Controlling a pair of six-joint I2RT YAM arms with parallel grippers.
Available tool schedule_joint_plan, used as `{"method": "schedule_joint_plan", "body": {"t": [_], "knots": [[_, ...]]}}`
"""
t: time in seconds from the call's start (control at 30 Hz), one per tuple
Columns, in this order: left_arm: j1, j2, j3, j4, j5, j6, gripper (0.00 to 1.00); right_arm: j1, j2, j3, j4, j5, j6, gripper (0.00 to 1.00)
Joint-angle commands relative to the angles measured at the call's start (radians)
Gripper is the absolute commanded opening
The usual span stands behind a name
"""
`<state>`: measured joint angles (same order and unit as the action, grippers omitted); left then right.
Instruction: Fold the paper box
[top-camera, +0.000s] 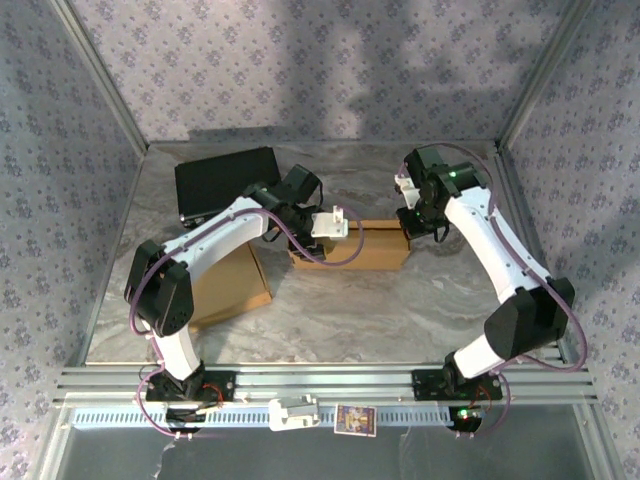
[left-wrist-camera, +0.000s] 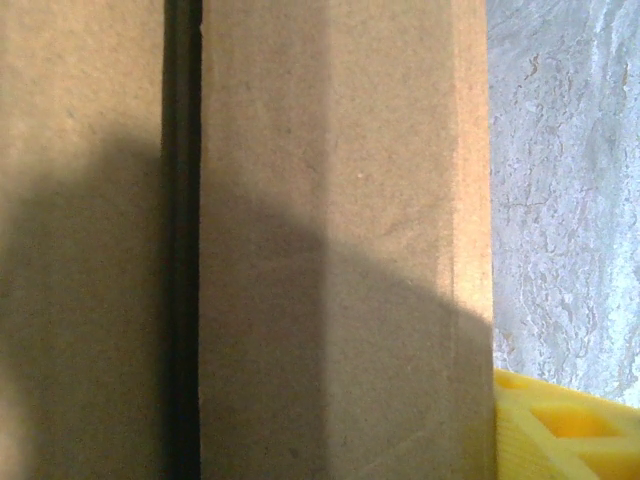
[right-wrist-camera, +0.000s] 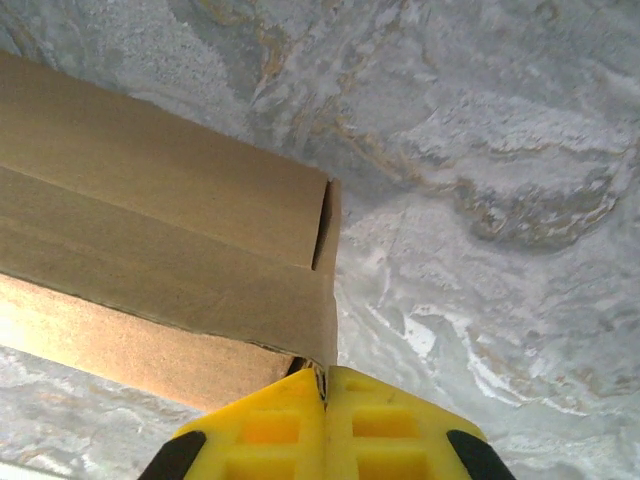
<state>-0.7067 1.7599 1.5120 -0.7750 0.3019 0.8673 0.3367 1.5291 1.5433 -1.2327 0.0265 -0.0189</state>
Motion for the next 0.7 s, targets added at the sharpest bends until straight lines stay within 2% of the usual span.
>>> {"method": "schedule_joint_plan", "body": {"t": [0.0,0.2,0.67], "knots": [[0.004,0.007,0.03,-0.033,0.016,0.017,0.65,-0.009,0.026,0.044,-0.107,-0.076,0.066,0.0],[-0.015,0.007,0.029,-0.041,-0.001,0.025,0.67,-0.034,0.038,0.082,-0.134,-0.137,0.118,0.0],[-0.03,0.01,0.036,-0.052,-0.046,0.035,0.7,-0.096,0.055,0.143,-0.217,-0.202,0.129,0.0]]}}
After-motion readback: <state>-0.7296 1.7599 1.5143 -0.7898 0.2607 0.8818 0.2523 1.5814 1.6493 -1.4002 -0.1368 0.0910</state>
